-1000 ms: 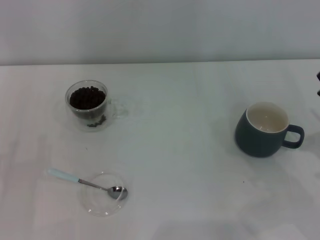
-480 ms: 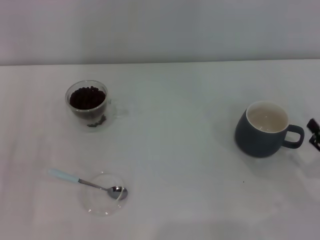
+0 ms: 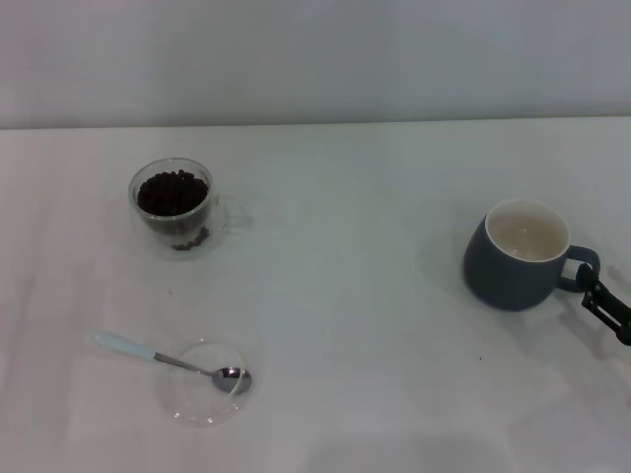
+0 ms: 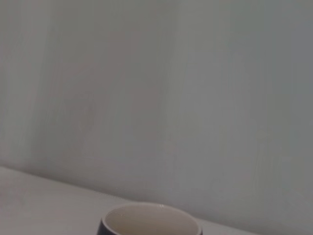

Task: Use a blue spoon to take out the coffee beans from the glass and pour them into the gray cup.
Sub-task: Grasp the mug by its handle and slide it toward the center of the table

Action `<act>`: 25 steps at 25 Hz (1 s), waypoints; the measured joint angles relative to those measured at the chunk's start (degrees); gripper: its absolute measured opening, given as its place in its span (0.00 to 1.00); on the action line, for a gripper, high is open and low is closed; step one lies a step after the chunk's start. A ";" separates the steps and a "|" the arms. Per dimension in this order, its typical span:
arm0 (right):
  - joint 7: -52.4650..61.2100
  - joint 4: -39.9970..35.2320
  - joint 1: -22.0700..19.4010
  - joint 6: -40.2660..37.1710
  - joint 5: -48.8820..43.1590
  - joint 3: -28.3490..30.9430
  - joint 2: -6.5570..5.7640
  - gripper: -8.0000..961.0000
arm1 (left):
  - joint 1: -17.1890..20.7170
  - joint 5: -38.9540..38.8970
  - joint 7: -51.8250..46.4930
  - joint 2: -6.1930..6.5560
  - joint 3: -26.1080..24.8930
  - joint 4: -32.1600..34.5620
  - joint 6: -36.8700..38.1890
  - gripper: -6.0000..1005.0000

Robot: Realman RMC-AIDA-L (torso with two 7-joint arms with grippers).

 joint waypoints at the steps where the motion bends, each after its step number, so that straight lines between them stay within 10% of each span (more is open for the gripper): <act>1: 0.01 -0.53 0.02 1.27 -0.01 -0.01 0.00 0.90 | 0.10 0.01 -0.02 0.00 0.00 0.00 0.00 0.68; 25: -0.38 -4.54 0.72 11.72 -0.08 0.06 0.09 0.88 | -1.00 0.03 -0.07 0.00 0.00 -0.01 -0.62 0.68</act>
